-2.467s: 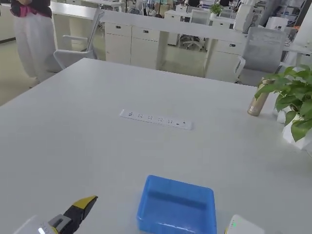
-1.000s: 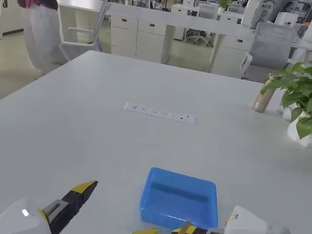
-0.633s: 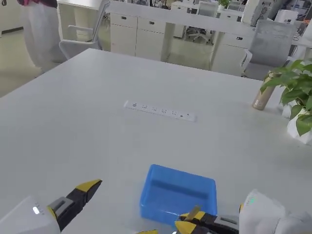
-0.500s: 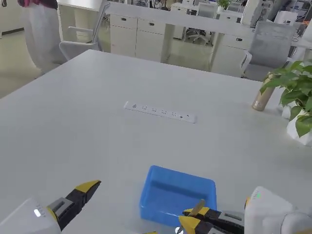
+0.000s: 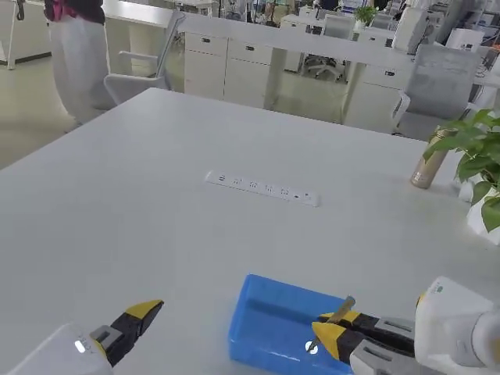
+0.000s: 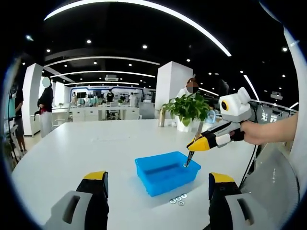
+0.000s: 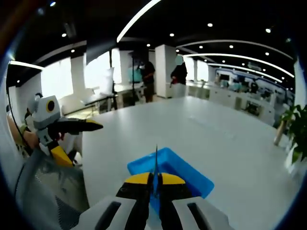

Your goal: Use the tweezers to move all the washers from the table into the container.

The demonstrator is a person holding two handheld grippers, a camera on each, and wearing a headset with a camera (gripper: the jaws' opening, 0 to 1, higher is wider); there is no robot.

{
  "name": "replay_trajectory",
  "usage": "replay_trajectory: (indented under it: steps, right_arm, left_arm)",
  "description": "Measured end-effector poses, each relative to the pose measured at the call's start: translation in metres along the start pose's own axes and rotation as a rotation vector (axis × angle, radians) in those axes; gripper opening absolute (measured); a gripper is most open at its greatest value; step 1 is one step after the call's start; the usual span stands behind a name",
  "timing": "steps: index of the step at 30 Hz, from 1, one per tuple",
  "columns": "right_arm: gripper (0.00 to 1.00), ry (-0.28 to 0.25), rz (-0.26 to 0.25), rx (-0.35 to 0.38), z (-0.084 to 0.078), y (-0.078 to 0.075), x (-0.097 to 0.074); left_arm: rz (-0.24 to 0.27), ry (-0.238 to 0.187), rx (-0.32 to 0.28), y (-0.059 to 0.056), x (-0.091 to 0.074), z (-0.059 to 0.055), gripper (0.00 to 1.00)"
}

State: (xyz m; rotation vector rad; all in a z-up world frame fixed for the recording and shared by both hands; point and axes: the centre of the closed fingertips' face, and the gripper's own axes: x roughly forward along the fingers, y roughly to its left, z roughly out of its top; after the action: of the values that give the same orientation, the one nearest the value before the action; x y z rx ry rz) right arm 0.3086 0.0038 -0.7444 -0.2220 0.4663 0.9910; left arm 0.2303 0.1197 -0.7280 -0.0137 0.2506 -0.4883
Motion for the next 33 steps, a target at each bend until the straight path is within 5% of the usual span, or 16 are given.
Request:
replay_trajectory:
  steps: [8,17,33]
  right_arm:
    - [0.02,0.045,-0.054,0.036,-0.011,-0.026,0.01]
    - [0.02,0.052,-0.071,0.248,-0.035,-0.047,0.025]
    - [0.02,0.081,-0.085,0.225,-0.046,-0.052,0.031]
  left_arm:
    - [-0.014,0.01,-0.005,-0.001,0.001,-0.002,0.86]
    - [-0.004,0.033,0.015,0.0,0.002,-0.006,0.85]
    - [-0.018,0.103,0.057,-0.002,0.004,-0.02,0.84]
